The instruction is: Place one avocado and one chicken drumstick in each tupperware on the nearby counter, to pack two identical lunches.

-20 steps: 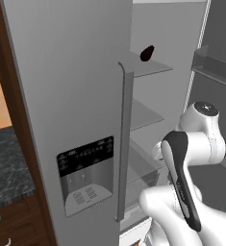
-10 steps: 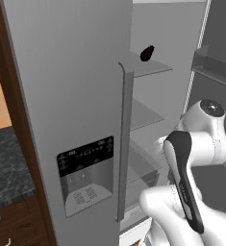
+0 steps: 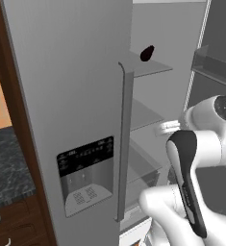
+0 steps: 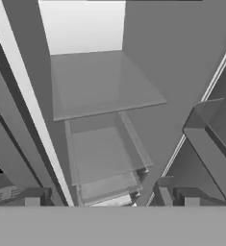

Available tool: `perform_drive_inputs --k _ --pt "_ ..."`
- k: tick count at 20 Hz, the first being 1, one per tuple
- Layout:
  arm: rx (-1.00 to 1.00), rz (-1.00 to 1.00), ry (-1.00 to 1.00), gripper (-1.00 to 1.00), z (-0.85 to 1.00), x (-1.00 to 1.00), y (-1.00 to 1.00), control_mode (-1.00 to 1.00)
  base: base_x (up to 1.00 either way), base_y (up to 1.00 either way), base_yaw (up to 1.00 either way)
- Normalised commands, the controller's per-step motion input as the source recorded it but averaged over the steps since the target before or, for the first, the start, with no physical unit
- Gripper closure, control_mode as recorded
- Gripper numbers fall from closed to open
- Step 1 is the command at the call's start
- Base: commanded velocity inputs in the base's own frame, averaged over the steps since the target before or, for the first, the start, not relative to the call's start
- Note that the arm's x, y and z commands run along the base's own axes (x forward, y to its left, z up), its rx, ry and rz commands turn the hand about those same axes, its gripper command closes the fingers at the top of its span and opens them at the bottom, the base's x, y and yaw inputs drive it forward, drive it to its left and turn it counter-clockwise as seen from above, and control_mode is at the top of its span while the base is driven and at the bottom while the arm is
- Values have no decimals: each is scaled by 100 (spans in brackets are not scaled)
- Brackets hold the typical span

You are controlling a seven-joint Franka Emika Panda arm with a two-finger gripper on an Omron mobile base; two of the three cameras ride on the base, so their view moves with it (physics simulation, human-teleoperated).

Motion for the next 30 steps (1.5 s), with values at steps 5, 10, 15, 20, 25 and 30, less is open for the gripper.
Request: perform_drive_inputs --k 5,10,15,20,25,30 --pt "10 -18 -10 -100 56 39 -5 -100 0 0 0" --pt "14 -12 -6 -100 55 36 -3 -100 0 0 0" --pt "9 -3 -3 -100 56 15 -5 -100 0 0 0" --pt "0 0 -7 -100 46 3 -5 -100 0 0 0" --pt "0 0 0 -100 25 31 0 -100 0 0 0" --pt "0 0 0 -100 15 46 -5 -100 0 0 0"
